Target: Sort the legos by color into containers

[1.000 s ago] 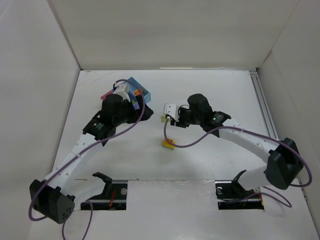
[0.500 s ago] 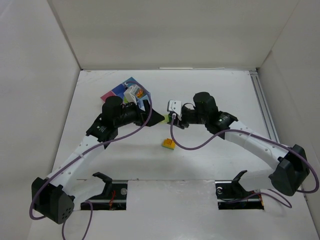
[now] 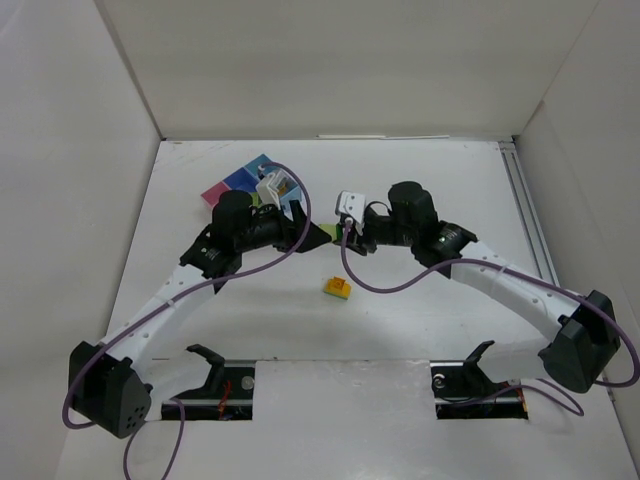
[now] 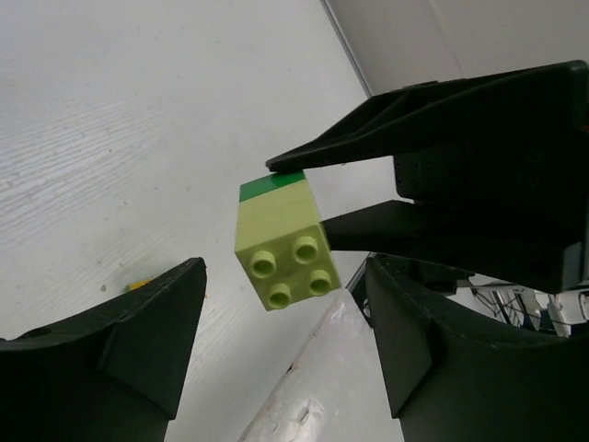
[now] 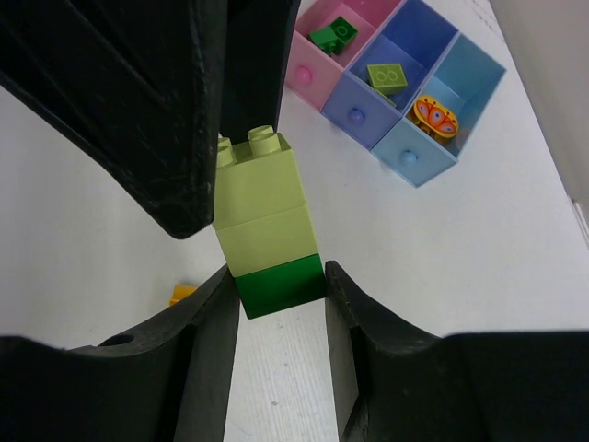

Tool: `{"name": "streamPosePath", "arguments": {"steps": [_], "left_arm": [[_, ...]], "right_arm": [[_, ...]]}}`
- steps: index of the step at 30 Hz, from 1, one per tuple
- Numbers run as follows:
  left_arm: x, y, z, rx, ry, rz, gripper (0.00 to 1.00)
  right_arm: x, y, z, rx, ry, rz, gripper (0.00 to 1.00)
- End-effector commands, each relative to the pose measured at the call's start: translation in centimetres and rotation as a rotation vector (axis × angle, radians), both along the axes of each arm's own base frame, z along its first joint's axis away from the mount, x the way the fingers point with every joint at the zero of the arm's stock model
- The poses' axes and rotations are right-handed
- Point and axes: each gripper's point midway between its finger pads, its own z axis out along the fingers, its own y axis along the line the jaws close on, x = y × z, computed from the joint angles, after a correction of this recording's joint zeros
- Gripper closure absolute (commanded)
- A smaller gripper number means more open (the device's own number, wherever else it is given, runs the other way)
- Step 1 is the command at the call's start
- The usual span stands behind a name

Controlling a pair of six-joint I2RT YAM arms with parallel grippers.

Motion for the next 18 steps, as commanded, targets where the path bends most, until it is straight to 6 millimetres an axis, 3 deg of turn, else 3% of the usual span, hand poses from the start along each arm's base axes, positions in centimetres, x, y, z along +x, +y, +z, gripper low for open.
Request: {"name": "streamPosePath", "arguments": {"steps": [1,7,15,18], "left_arm": [[0.9,-0.4,1.5,-0.016,-0.048,0.010,0.34],[0.9,-0.6,2.4,-0.023,-0.066,0.010,0.57],[1.6,-0.5,2.8,-0.017,-0.086,0.033,0.52],[1.4,-0.7,2.6,-0.017,-0.075,0.014,0.58]], "right_arm": [[0.8,0.9,3.5,0.075,-0.067,-0.018,1.00],[0.6,0.9,3.4,0.070,-0.071,-0.028,1.00],[0.1,1.0,2.9,0.052,-0.082,-0.033,1.00],[0.2,0.8,3.2,0.055,-0.091,-0.044,1.00]]}}
